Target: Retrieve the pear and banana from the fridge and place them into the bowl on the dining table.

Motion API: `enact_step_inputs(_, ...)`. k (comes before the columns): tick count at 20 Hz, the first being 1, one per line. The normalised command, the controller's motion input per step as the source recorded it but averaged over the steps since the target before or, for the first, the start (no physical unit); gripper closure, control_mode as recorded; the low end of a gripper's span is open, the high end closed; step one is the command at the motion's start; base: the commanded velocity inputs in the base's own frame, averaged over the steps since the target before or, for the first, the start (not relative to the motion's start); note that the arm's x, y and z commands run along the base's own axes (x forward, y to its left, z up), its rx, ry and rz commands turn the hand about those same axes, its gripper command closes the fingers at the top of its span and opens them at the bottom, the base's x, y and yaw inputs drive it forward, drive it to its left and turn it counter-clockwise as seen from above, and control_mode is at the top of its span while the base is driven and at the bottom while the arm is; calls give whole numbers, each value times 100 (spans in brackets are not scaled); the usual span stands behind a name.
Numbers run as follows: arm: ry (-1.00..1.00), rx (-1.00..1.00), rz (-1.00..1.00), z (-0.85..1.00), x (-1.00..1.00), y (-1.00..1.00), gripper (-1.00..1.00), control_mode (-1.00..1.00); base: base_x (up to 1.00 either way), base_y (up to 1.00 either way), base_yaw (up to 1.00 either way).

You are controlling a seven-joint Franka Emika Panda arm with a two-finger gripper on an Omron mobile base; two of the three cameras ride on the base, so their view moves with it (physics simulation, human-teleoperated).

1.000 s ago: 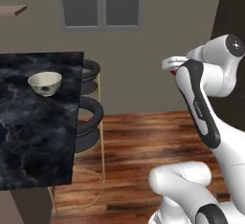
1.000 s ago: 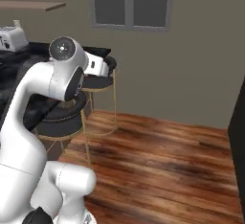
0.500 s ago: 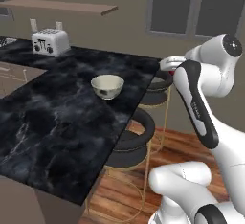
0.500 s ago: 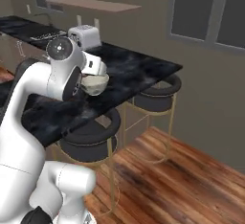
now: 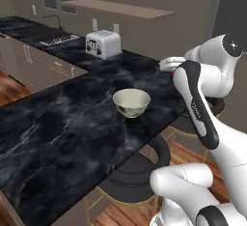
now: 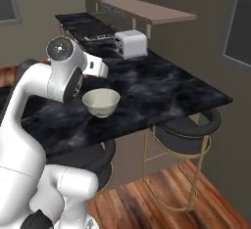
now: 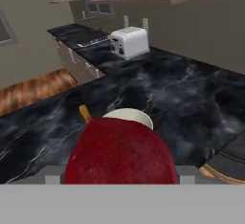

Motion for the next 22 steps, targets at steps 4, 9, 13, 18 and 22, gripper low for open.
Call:
enact_step_inputs(4,0,0,0,0,0,0,100,100,62,-78,60)
enact_step_inputs(9,0,0,0,0,0,0,100,100,71,-73,59)
enact_step_inputs(13,0,0,0,0,0,0,100,100,64,-79,58)
enact_step_inputs(18,0,0,0,0,0,0,100,100,44,-95,54)
enact_step_inputs(22,0,0,0,0,0,0,100,100,10,-100,44)
